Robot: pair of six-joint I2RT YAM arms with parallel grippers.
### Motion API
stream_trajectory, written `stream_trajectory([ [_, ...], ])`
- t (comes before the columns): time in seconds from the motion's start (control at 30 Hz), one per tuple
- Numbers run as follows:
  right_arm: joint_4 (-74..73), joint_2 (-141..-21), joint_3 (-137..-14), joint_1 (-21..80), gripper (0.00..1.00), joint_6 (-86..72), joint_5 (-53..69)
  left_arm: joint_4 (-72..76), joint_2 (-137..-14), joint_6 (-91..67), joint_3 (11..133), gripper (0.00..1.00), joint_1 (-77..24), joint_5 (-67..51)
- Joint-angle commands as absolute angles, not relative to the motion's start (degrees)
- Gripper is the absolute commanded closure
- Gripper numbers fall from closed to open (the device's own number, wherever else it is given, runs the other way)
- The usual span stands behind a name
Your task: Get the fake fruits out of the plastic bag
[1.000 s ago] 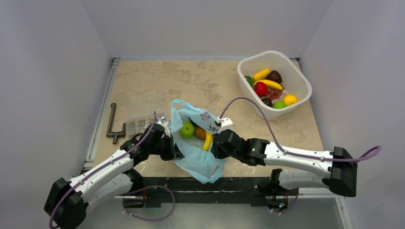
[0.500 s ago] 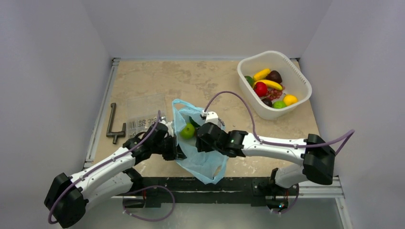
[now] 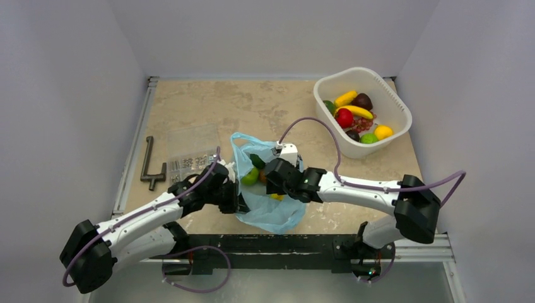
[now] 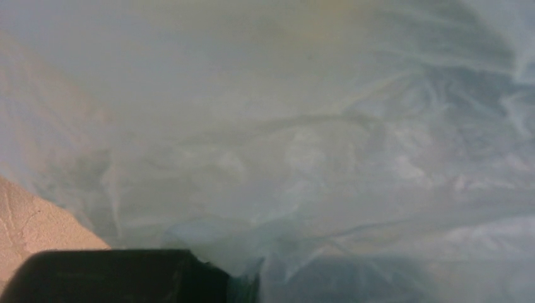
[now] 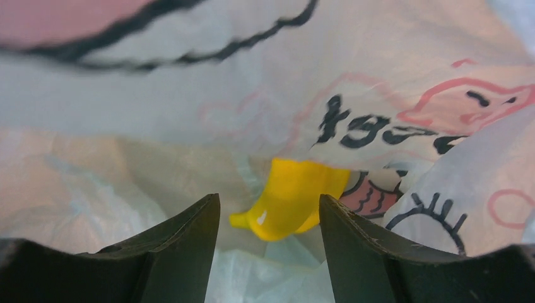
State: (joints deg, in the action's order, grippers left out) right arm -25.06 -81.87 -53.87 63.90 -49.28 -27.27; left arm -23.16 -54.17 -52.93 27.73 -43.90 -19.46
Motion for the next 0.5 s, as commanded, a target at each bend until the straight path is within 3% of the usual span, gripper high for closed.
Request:
stream_trajectory([
  [0.0,-21.01,-85.02,-53.45,61.10,0.41,-47.89,-27.38,-21.18,-54.89,-52.58,31.18,1.00,-44.56,-19.03],
  [0.17,-20.90,-89.20,-55.83,60.92,0.42,-45.05,-29.04,-20.90,-55.56,-52.69,31.56,1.00,-44.80,-18.81],
  [0.27,-20.28,-91.84,-56.80,60.91,0.48,-43.76,-30.29,-20.61,-55.94,-52.84,31.47,1.00,-44.99,-18.73],
  [0.47,-18.91,-91.97,-57.52,61.45,0.79,-39.81,-33.21,-21.28,-55.54,-52.95,31.29,1.00,-45.18,-18.42],
])
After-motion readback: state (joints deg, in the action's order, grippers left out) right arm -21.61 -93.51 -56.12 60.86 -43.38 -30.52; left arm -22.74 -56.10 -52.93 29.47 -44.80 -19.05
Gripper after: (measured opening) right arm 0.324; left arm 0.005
